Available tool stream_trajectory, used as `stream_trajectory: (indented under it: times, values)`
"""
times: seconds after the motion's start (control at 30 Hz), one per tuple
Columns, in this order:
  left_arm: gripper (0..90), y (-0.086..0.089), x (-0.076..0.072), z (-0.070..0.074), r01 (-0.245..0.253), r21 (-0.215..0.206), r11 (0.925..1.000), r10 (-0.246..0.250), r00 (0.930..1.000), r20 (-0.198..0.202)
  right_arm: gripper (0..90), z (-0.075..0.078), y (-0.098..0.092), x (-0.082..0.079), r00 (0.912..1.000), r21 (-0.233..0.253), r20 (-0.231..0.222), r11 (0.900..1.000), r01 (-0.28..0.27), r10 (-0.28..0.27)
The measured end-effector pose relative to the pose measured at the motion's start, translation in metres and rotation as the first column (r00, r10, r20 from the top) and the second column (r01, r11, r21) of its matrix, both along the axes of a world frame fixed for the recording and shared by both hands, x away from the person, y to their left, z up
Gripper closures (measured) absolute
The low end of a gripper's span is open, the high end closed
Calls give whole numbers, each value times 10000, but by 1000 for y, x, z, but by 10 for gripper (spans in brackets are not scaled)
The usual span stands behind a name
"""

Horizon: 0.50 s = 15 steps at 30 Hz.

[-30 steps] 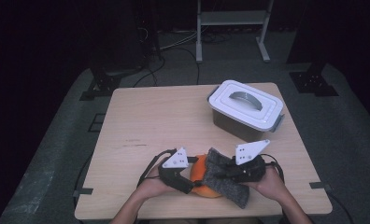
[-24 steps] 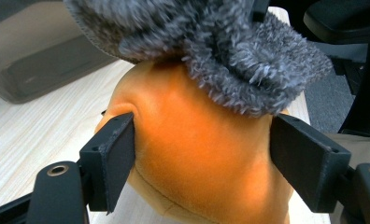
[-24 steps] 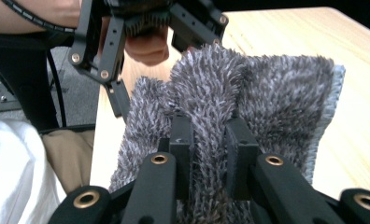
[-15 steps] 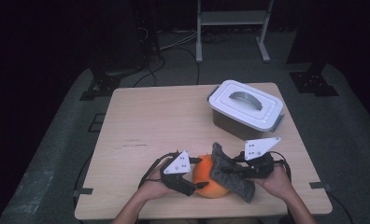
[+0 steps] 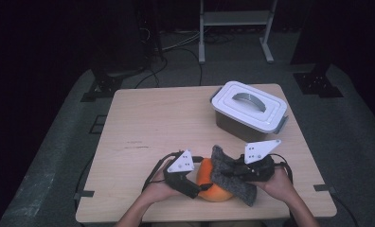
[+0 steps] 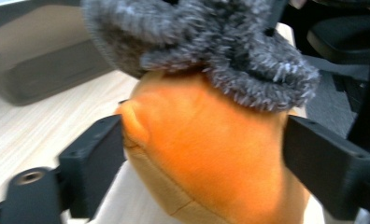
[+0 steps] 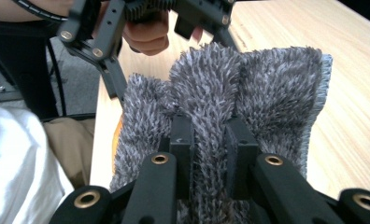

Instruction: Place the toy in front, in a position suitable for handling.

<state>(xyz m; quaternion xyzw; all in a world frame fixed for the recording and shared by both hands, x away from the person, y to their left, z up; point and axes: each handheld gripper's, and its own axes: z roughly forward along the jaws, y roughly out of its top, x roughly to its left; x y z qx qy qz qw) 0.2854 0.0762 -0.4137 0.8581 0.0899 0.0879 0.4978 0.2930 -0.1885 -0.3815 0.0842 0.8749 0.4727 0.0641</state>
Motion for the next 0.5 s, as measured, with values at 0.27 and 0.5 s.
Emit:
stream_trajectory:
  times: [0.27,0.5]
  values:
    - [226,-2,-6,2,388,220,9990,-400,9976,570,756,7,10,-6,9983,3,580,10000,52,-52]
    - [232,3,-3,2,295,298,9991,-311,9979,575,755,0,-5,1,9997,-121,36,9996,239,-239]
